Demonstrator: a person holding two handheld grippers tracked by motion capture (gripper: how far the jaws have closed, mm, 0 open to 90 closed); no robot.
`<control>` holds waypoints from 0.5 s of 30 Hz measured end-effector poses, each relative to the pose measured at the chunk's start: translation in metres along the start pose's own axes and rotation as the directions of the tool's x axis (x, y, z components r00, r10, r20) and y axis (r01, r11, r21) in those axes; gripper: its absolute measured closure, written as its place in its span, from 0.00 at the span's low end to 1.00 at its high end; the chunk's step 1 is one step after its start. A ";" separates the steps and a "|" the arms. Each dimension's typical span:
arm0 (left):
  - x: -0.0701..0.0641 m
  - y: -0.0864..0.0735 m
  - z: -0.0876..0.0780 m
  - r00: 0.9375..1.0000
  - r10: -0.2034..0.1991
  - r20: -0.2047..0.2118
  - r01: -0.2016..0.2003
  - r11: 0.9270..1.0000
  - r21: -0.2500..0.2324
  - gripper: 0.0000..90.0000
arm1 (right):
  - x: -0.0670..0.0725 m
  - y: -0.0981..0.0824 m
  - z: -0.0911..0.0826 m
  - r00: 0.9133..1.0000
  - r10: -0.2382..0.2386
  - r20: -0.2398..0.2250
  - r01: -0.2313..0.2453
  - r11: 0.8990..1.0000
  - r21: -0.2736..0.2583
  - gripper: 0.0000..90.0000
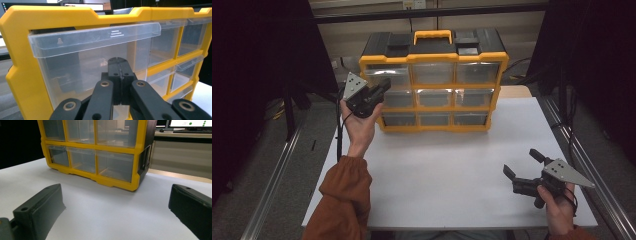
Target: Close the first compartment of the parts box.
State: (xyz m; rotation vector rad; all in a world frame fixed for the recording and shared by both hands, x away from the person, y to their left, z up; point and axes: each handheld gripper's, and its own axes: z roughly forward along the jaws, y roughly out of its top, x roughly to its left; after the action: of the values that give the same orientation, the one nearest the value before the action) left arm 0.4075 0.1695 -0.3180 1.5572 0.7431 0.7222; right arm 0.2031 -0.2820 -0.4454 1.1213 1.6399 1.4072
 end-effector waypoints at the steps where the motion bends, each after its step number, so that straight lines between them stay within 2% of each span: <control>1: -0.001 0.000 0.001 1.000 -0.015 0.002 0.015 1.000 -0.008 1.00 | 0.000 0.000 0.000 1.000 0.000 0.000 0.000 1.000 0.003 0.00; 4: 0.001 0.001 0.002 1.000 -0.004 -0.002 0.004 1.000 0.000 1.00 | 0.000 0.000 0.000 1.000 0.000 -0.001 0.000 1.000 0.006 0.00; 15: 0.003 0.000 0.009 1.000 -0.010 -0.010 0.010 1.000 -0.011 1.00 | 0.000 0.000 0.000 1.000 -0.002 -0.002 0.003 1.000 0.005 0.00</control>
State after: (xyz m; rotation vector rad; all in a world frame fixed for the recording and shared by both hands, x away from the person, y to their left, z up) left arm 0.4162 0.1664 -0.3186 1.5403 0.7529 0.7261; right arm 0.2031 -0.2824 -0.4455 1.1207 1.6470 1.4037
